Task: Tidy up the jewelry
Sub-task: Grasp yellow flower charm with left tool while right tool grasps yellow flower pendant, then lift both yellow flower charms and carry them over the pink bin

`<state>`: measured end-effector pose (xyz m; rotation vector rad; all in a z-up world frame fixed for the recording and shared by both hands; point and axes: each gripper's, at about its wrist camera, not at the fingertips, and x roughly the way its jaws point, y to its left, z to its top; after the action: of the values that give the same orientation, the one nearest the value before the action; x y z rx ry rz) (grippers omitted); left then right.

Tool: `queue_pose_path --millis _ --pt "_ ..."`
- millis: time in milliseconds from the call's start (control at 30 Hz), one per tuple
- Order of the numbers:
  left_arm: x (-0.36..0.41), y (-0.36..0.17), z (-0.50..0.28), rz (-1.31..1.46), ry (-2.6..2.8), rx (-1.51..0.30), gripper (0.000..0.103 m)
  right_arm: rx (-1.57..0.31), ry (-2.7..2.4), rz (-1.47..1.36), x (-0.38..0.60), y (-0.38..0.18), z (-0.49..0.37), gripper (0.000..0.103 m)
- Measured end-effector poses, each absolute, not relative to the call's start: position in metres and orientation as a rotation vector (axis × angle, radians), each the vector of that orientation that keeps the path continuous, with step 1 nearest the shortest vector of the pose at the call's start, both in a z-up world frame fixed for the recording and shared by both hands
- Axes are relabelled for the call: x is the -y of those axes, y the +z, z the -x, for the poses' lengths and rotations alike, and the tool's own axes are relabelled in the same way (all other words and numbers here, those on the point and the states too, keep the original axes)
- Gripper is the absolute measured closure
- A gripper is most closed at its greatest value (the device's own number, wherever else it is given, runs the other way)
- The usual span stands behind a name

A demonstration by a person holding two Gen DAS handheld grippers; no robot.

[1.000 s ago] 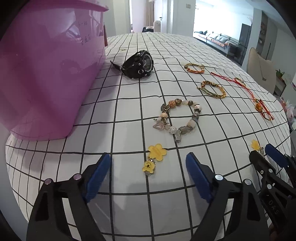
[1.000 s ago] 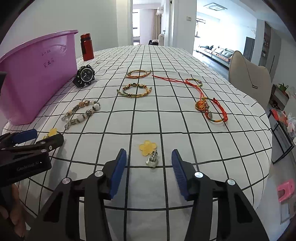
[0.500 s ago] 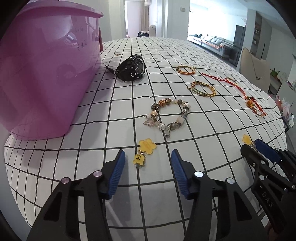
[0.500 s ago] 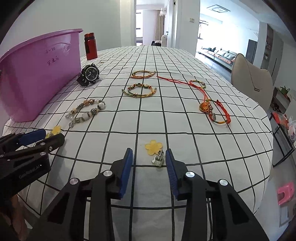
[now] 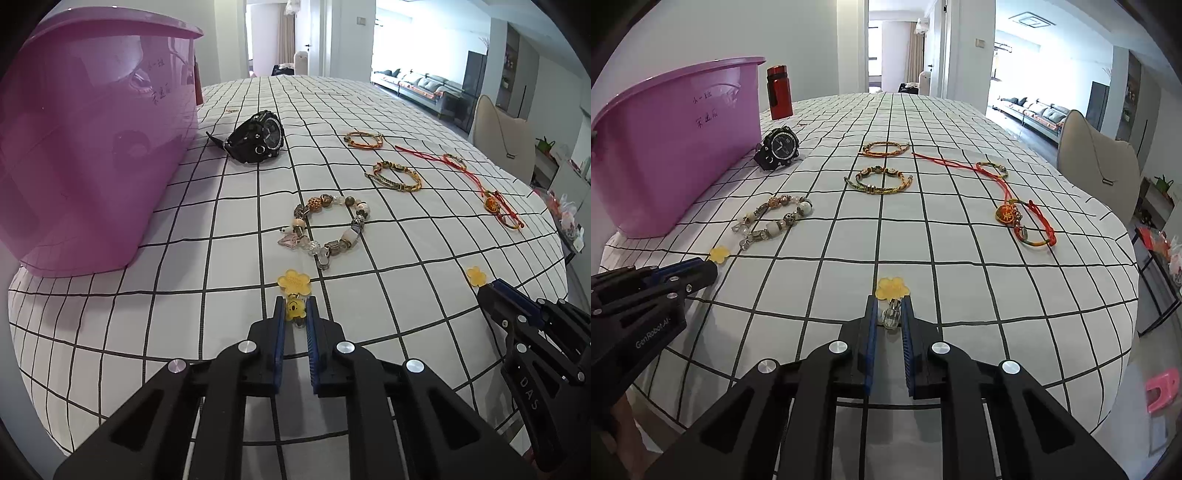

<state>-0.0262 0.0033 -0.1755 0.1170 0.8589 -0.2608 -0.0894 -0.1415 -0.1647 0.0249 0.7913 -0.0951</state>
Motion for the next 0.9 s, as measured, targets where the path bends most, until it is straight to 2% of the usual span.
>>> queue_pose_path --millis 500,900 --pt "0.001 -0.146 0.032 -0.074 -0.252 -0.888 0.092 -0.771 -0.058 -0.043 0.146 -0.131 0.097 0.091" --pt "0.005 -0.060 0.045 -0.051 -0.199 -0.850 0.092 -0.754 0.051 -0.030 0.151 -0.054 0.096 0.091"
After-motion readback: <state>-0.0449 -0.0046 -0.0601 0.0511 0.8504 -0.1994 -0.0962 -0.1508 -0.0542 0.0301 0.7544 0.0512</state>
